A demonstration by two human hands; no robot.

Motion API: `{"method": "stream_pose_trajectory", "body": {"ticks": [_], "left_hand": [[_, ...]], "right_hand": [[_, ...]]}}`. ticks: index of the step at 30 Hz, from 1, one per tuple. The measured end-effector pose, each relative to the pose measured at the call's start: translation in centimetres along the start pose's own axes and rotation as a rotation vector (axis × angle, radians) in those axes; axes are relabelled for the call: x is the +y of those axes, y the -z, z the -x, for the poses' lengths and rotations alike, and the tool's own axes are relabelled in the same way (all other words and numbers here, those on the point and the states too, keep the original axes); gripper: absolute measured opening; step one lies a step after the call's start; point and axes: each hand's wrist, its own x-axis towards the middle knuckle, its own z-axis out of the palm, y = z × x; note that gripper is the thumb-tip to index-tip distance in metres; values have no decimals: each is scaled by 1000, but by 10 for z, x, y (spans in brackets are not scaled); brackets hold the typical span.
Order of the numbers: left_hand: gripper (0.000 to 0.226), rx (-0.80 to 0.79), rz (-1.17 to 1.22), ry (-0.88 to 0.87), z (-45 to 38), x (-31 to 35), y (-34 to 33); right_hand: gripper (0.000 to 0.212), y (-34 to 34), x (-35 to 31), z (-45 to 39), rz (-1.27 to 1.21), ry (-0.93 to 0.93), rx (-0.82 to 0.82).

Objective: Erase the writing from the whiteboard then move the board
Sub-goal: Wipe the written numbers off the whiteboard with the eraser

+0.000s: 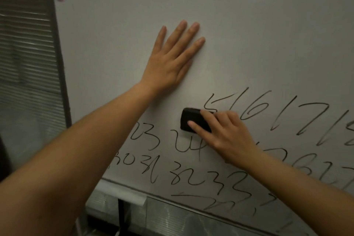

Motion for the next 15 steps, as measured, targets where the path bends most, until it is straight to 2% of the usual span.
{"method": "stream_pose_trajectory", "body": {"ticks": [2,4,9,12,15], "left_hand": [[43,-3,7,2,1,0,-1],[44,-2,13,5,1,0,-2],[45,-6,6,1,1,0,-5],[46,-1,5,-4,2,0,-8],[46,17,12,-2,4,-3,-10]], "right_hand": [[34,0,13,-10,46,-57,49],[40,3,32,-21,91,-155,86],[38,19,69,-37,211,-362,140],[41,17,61,-29,189,-366,131],[43,10,31,-3,140,-236,74]]}}
